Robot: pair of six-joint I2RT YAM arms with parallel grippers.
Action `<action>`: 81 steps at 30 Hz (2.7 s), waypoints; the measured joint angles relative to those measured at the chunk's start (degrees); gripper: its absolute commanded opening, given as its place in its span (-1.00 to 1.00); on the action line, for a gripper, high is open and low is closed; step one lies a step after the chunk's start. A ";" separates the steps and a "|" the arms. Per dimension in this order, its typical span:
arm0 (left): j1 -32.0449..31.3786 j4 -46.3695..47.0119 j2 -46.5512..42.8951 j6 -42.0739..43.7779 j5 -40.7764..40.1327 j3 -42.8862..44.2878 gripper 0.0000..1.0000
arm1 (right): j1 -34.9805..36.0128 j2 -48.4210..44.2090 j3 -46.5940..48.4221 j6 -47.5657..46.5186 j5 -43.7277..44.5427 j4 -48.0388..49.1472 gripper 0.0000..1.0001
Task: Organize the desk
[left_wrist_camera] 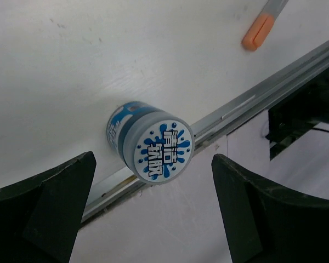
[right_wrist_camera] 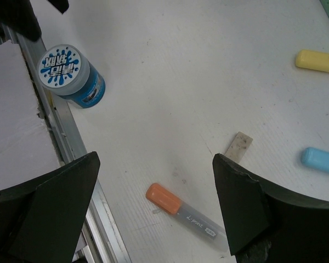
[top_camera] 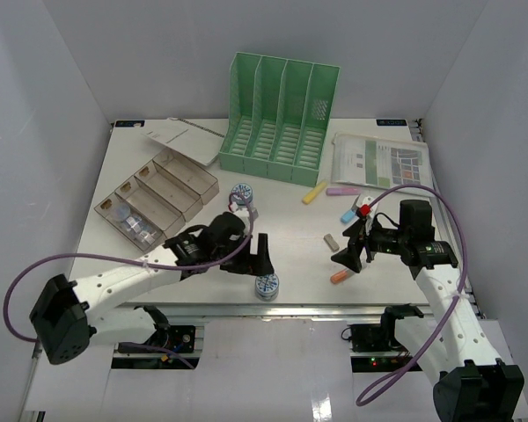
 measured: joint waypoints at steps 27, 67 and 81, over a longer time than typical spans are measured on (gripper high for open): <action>-20.20 -12.74 26.75 -9.05 -26.51 15.34 0.57 | -2.27 -0.02 0.00 0.02 -0.96 0.85 0.80; 57.21 -5.44 31.33 11.64 -17.04 31.54 -0.85 | -3.03 -4.00 -0.46 -0.02 -2.62 2.31 0.80; 60.00 -4.71 35.53 12.94 -16.85 33.91 -0.80 | -3.08 -4.18 -0.48 -0.02 -2.55 2.31 0.80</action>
